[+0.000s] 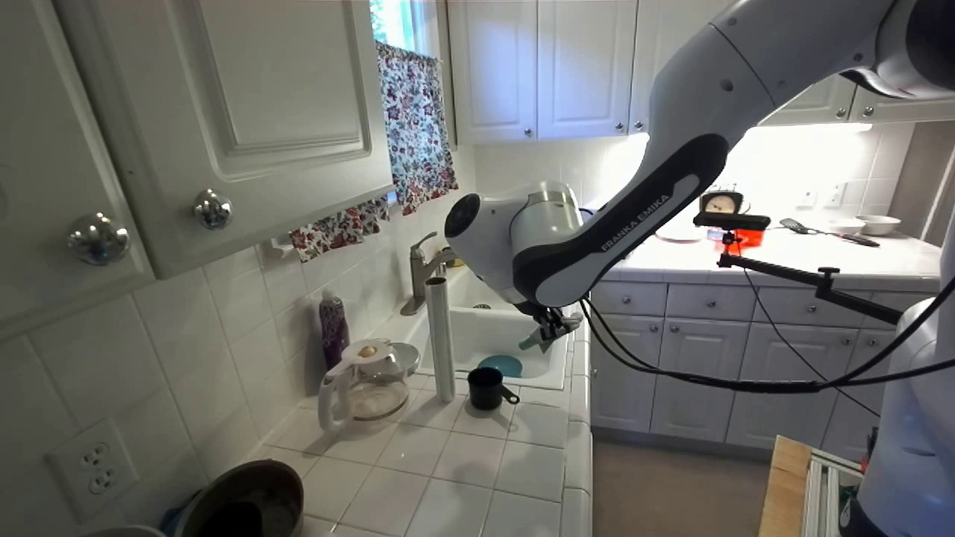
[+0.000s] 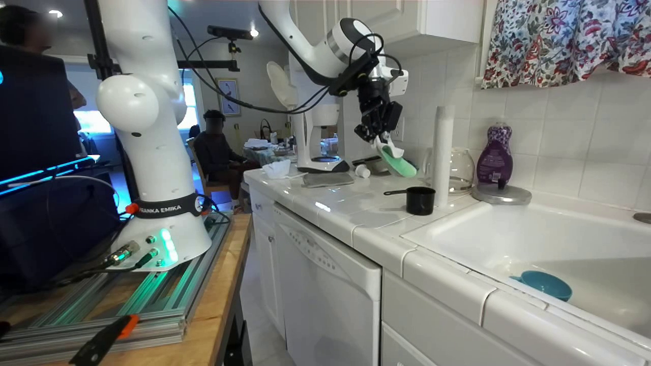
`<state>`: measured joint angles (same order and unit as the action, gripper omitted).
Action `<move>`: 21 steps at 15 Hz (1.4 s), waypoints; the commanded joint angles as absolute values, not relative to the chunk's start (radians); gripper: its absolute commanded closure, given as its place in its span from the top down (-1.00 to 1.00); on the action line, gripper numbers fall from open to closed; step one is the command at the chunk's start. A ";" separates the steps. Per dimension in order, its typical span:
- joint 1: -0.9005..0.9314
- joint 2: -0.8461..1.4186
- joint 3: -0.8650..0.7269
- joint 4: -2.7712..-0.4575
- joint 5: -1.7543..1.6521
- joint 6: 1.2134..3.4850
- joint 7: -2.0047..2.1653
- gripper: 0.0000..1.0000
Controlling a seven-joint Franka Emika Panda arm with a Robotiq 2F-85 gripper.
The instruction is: Move the measuring cup to the right then put the towel in the measuring cup.
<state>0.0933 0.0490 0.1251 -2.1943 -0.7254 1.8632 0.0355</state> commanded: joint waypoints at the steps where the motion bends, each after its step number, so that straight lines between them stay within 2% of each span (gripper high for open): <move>1: 0.097 0.107 0.114 -2.129 -0.790 1.871 -0.077 -0.93; 11: 0.094 0.257 0.112 -1.993 -0.783 1.958 -0.289 -0.93; 21: 0.125 0.393 0.128 -1.861 -0.770 1.925 -0.386 -0.93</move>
<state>0.1110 0.3423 0.1244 -1.9243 -0.7749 1.9543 -0.3411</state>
